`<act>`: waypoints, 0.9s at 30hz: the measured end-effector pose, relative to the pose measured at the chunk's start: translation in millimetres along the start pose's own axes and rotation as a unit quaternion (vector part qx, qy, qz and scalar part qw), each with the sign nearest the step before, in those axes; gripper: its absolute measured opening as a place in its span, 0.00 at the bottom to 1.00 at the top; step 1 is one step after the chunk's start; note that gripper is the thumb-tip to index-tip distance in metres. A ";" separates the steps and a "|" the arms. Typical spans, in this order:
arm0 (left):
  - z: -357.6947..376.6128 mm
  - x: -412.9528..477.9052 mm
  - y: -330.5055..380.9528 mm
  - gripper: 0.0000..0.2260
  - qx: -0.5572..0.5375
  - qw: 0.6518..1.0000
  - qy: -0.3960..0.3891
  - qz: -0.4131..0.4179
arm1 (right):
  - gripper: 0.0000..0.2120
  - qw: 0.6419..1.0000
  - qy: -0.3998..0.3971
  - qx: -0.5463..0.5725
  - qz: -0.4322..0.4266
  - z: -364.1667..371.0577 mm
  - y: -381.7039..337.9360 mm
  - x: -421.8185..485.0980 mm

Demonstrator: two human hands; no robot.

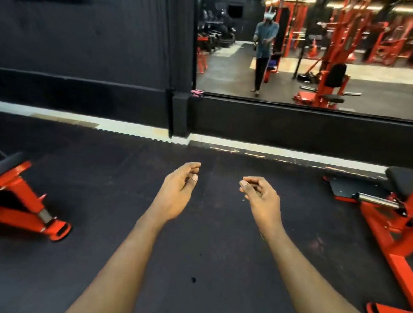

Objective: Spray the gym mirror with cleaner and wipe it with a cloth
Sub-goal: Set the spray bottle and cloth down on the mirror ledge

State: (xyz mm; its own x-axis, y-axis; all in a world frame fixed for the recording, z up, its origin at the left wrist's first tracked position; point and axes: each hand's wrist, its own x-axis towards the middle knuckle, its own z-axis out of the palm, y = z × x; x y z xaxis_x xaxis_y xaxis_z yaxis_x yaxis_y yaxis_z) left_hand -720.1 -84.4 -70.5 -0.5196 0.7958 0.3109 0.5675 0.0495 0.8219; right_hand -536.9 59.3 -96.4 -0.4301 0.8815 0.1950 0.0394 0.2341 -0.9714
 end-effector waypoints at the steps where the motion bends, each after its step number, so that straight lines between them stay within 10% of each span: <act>1: 9.2 22.3 -5.2 0.16 -0.005 1.000 -0.009 0.001 | 0.02 1.000 0.009 -0.002 0.005 -2.0 5.4 18.6; 27: 7.4 626.8 -247.9 0.15 0.007 1.000 -0.002 -0.012 | 0.05 1.000 -0.015 -0.010 0.001 211.2 95.3 633.1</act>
State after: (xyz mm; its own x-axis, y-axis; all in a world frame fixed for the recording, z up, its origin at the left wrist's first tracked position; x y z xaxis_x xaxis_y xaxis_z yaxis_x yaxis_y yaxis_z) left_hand -1181.8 406.6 -82.8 -0.5306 0.7968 0.2890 0.5633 0.0767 0.8227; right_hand -995.9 553.1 -94.1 -0.4569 0.8692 0.1893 0.0581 0.2415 -0.9687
